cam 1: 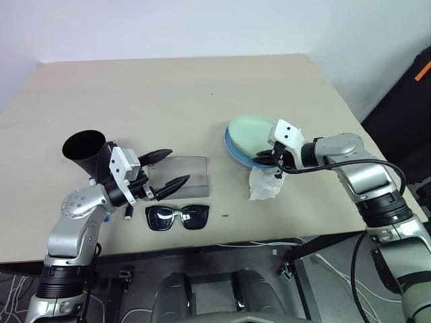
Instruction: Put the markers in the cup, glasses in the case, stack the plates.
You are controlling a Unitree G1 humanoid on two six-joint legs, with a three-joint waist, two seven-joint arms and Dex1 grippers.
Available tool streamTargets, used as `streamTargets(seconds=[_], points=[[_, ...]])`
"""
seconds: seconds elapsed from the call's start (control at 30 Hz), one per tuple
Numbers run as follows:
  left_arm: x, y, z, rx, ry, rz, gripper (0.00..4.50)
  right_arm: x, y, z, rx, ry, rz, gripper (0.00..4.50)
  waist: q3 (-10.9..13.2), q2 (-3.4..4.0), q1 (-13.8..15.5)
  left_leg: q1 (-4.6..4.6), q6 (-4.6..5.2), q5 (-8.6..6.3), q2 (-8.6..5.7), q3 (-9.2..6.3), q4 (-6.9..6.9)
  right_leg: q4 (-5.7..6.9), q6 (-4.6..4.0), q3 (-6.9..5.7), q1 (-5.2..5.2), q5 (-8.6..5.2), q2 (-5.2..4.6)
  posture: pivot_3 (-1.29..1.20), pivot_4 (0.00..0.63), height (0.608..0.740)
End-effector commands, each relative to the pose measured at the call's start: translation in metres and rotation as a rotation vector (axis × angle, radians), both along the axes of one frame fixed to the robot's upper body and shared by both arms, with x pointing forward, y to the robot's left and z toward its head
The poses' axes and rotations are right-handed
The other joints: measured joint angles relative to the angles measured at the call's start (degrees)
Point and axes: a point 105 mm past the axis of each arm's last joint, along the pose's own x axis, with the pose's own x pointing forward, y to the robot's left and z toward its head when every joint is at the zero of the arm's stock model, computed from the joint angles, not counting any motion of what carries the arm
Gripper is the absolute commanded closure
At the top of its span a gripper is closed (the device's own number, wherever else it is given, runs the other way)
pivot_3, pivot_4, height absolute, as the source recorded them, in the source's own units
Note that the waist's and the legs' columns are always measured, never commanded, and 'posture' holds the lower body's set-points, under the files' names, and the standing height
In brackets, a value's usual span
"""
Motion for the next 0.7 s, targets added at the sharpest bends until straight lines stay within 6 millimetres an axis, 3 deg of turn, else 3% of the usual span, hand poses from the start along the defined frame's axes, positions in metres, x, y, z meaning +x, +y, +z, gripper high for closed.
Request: streamTargets(seconds=[0.03,0.27,0.37,0.53,0.63,0.7], points=[[-0.002,-0.002,0.012,-0.001,-0.050,-0.011,0.00,-0.003,0.008,0.013,0.014,-0.050,0.037,3.78,0.00,0.00,0.01,0.00,0.00,0.00,0.00,0.00,0.02,0.02,0.00,0.00,0.00,0.00,0.00,0.00,0.150,0.726],[0.001,-0.004,0.012,0.004,-0.053,-0.017,0.00,-0.010,0.010,0.025,0.046,-0.086,0.067,1.39,0.00,0.00,0.03,-0.01,0.00,0.00,0.00,0.01,0.02,0.02,-0.01,0.00,-0.02,0.00,-0.01,0.00,0.150,0.726],[0.002,-0.005,0.012,0.001,-0.056,-0.019,0.00,-0.022,0.004,0.038,0.155,-0.027,0.058,0.39,0.00,0.00,0.17,-0.02,0.00,0.00,0.00,0.00,0.01,0.03,0.00,0.00,-0.03,0.00,0.00,0.00,0.150,0.726],[0.004,-0.004,0.014,-0.001,-0.069,-0.013,0.00,-0.054,-0.009,0.030,0.173,0.075,0.095,0.39,-0.01,-0.01,0.37,-0.03,0.00,0.00,-0.01,0.00,0.00,0.00,0.00,0.00,-0.01,-0.01,-0.04,0.00,0.150,0.726],[0.005,-0.004,0.015,-0.004,-0.073,-0.009,0.00,-0.062,-0.017,0.017,0.164,0.099,0.059,0.39,-0.01,-0.02,0.24,-0.01,0.00,0.00,-0.01,-0.05,-0.02,0.01,0.01,-0.01,0.01,-0.02,-0.03,0.00,0.150,0.726],[0.005,-0.005,0.014,-0.004,-0.072,-0.008,0.00,-0.065,-0.023,0.008,0.150,0.097,0.040,0.02,-0.01,-0.02,-0.10,0.02,0.00,0.00,-0.01,-0.06,0.00,0.03,0.01,0.00,0.04,-0.02,-0.03,0.00,0.150,0.726]])
